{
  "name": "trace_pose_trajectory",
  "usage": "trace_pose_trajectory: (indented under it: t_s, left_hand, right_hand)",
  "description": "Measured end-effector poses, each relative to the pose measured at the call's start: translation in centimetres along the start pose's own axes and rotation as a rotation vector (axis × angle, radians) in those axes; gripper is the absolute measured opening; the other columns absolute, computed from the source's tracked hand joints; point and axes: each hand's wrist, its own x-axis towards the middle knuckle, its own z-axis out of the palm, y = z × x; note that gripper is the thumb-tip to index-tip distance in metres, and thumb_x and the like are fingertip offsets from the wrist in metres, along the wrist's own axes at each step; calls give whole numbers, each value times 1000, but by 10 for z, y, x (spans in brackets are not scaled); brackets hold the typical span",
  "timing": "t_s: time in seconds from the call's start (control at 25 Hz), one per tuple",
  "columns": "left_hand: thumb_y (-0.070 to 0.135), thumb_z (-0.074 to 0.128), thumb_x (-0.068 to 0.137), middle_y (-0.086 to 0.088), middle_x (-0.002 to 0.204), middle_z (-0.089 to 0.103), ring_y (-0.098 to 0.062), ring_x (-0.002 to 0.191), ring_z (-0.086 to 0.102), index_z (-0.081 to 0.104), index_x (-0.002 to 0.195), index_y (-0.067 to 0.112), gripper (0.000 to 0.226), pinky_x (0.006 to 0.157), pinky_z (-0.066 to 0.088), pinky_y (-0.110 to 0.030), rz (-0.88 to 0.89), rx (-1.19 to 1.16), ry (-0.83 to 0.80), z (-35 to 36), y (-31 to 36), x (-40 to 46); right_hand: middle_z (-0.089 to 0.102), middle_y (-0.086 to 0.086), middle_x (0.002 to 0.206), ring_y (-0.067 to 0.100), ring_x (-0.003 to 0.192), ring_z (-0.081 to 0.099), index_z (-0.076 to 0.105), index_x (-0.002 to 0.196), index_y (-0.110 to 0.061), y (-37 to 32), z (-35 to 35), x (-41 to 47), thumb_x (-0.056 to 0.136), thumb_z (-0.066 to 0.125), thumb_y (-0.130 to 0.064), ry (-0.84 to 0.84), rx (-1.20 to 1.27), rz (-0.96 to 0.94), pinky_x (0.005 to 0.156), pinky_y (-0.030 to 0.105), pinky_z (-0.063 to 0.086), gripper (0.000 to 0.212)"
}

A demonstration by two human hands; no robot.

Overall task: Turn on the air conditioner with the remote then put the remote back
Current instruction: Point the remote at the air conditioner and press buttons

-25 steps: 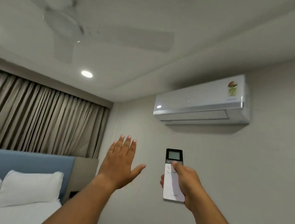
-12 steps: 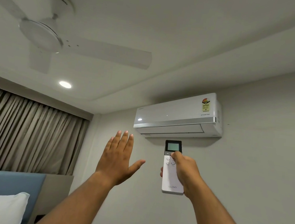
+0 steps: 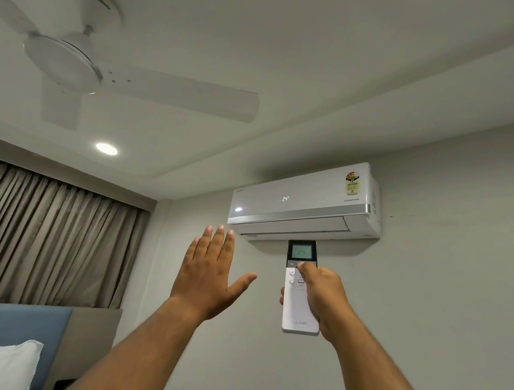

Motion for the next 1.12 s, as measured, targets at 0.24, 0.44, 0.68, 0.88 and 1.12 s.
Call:
trace_pose_trajectory:
  t_s: [0.24, 0.44, 0.68, 0.88, 1.12]
  left_hand:
    - [80, -10, 71, -7, 161, -12, -24, 146, -17, -14, 149, 17, 100, 115, -10, -39, -7, -20, -1, 2, 5, 0]
    - [80, -9, 72, -8, 162, -9, -25, 147, -14, -9, 150, 15, 102, 115, -10, -39, -16, -23, 9, -1, 4, 4]
    - [80, -9, 71, -9, 162, -6, -26, 148, -12, -6, 151, 15, 103, 114, -10, -38, -20, -5, 12, -6, 0, 3]
    - [80, -6, 73, -9, 162, -5, -27, 148, -11, -5, 151, 14, 102, 115, -10, -39, -28, 4, 8, -10, -3, 1]
    - [81, -5, 73, -9, 163, -2, -27, 148, -10, -3, 151, 14, 103, 115, -8, -39, -32, -3, 20, -15, -5, 1]
  right_hand:
    - [72, 26, 89, 35, 64, 75, 55, 103, -11, 1, -2, -1, 99, 49, -35, -42, 61, 24, 67, 53, 63, 26]
    - [71, 24, 76, 36, 55, 70, 53, 109, -5, -1, -1, -4, 98, 47, -31, -51, 108, 68, 52, 40, 60, 28]
    - [69, 21, 69, 33, 52, 69, 53, 110, -2, -10, -2, -8, 86, 47, -17, -62, 87, 48, 52, 40, 60, 29]
    - [69, 22, 70, 34, 54, 70, 52, 110, -1, -14, -1, -11, 86, 47, -16, -73, 93, 31, 52, 40, 60, 29]
    - [71, 24, 76, 36, 58, 71, 54, 110, -4, -15, 3, -15, 85, 48, -19, -79, 94, 34, 56, 41, 60, 30]
